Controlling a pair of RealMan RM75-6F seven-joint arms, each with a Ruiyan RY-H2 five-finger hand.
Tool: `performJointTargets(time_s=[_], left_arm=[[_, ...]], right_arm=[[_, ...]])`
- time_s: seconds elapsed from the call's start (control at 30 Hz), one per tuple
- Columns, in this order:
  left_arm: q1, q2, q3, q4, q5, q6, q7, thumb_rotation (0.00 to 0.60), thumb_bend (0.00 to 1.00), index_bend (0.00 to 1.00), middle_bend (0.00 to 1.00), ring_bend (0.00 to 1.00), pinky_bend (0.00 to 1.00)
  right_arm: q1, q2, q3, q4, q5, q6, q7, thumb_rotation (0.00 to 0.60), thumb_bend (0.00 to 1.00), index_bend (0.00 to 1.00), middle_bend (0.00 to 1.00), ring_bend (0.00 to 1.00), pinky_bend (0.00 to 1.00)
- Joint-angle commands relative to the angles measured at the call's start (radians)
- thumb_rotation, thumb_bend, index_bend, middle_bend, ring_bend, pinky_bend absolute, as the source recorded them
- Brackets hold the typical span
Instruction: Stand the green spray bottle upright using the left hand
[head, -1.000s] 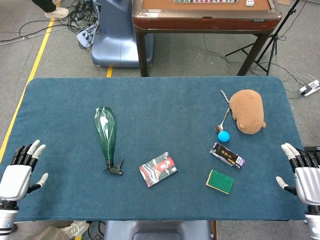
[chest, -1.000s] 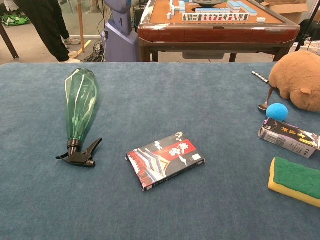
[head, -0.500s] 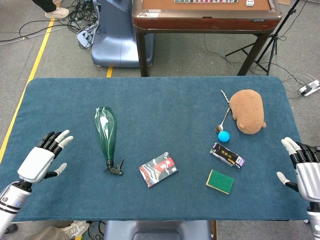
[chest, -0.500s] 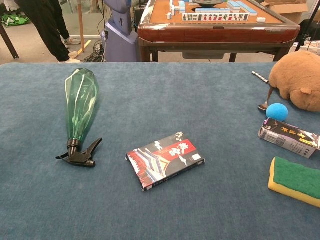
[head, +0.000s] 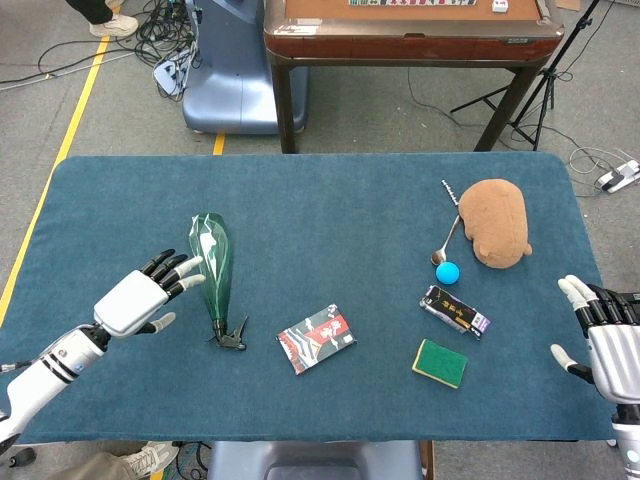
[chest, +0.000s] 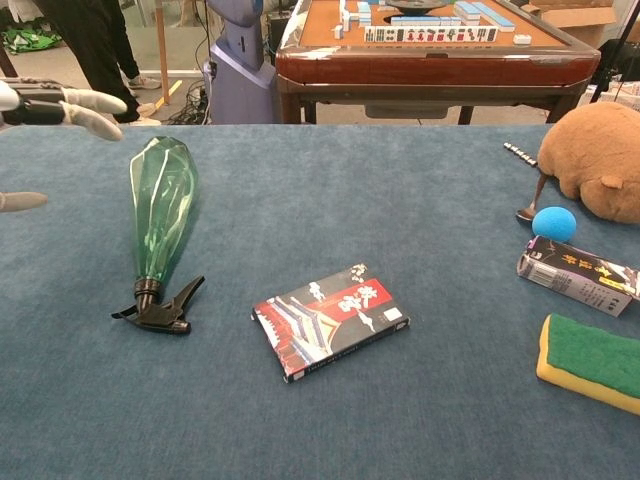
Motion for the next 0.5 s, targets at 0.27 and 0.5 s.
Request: performJointTargets(time_s=[0.27,0.5], left_arm=[[-0.118,-0.102,0.034,0.123,0.06,-0.085,0.102,0.6,0.36,0.15,0.0,0.0,0.0],[-0.162,-0.169,0.075,0.243,0.087,-0.1,0.136,0.6,0.36,0.17,0.0,0.0,0.0]], right_arm=[[0.006,0.003,-0.001,-0.01,0.008,-0.015,-0.01,0.6,0.15,0.12,0.16,0.12,0.16],[0.003,0.003,-0.004,-0.008,0.015,-0.017,-0.006,0.6,0.15,0.12,0.16,0.12,0.16]])
